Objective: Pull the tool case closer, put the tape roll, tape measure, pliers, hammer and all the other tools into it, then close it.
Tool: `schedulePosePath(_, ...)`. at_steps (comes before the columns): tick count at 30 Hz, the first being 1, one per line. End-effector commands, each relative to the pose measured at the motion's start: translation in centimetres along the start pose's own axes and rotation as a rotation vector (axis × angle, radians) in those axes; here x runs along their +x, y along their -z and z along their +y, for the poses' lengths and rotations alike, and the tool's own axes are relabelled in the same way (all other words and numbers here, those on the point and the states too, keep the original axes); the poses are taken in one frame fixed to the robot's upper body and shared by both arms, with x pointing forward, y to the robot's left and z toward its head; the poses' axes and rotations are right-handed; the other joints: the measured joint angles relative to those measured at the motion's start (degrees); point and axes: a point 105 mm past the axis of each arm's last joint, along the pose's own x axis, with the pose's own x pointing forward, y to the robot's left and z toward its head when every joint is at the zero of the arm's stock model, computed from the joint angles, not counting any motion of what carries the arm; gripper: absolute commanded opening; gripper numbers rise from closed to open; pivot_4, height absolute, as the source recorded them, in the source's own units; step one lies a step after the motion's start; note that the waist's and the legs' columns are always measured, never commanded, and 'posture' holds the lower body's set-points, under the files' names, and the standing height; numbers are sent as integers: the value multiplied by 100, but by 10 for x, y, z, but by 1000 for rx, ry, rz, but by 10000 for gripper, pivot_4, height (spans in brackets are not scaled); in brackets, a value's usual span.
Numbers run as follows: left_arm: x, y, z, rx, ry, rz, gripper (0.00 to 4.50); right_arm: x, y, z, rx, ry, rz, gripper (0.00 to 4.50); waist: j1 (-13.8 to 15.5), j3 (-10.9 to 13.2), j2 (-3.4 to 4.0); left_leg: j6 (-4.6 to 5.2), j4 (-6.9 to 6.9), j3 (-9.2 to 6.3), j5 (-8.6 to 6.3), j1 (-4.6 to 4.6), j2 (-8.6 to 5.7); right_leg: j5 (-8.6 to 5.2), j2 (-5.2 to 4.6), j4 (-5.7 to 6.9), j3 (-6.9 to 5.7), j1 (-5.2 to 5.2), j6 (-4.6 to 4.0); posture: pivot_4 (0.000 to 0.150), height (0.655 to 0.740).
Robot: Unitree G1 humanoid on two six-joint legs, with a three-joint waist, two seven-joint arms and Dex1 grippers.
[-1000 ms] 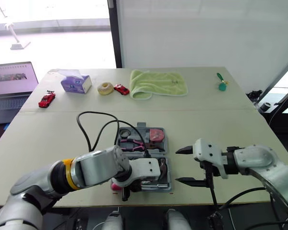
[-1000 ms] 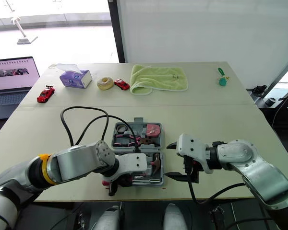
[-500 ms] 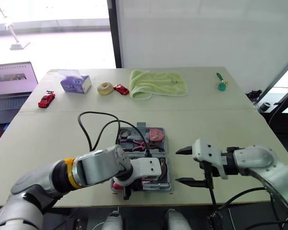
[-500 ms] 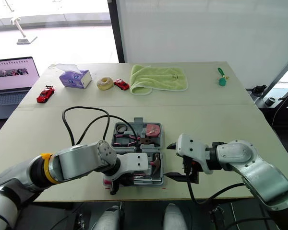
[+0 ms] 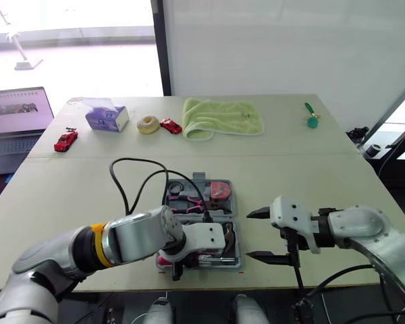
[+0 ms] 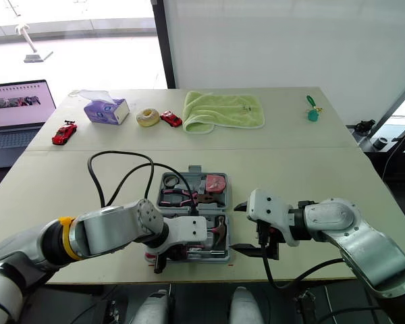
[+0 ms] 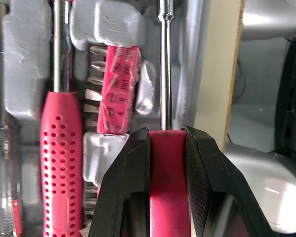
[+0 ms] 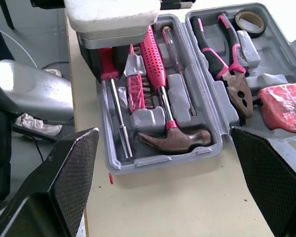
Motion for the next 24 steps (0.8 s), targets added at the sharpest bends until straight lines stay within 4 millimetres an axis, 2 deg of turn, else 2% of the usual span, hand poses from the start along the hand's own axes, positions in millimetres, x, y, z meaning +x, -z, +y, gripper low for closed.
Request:
schedulePosePath(1,-3,-6,0,33,-14,-18,4501,0,-7,5,-29,-12,-15,45000,0,0,0,0,0,0,0,0,0,0,0,0,0,0,0,1500,7400)
schedulePosePath(6,-4,-7,0,34,-13,-21,4501,0,-5,6,-27,-10,-10,45000,0,0,0,0,0,0,0,0,0,0,0,0,0,0,0,1500,7400)
schedulePosePath(8,-4,-7,0,35,-12,-22,14589,0,-5,5,-26,-8,-11,45000,0,0,0,0,0,0,0,0,0,0,0,0,0,0,0,1500,7400)
schedulePosePath(9,-4,-7,0,36,-13,-22,17170,0,-5,5,-26,-7,-10,45000,0,0,0,0,0,0,0,0,0,0,0,0,0,0,0,1500,7400)
schedulePosePath(11,-4,-8,1,42,-18,-24,26642,0,-5,6,-24,-6,-13,45000,0,0,0,0,0,0,0,0,0,0,0,0,0,0,0,1500,7400)
schedulePosePath(17,-8,-11,2,63,-36,-33,26642,0,-6,8,-14,-12,-17,45000,0,0,0,0,1,0,0,0,0,0,0,0,0,0,0,1500,7400)
schedulePosePath(24,-37,-2,21,14,-89,-133,26642,0,-8,8,-10,-10,-19,45000,-15,-3,4,0,-2,0,0,6,0,0,0,3,0,0,0,1500,7400)
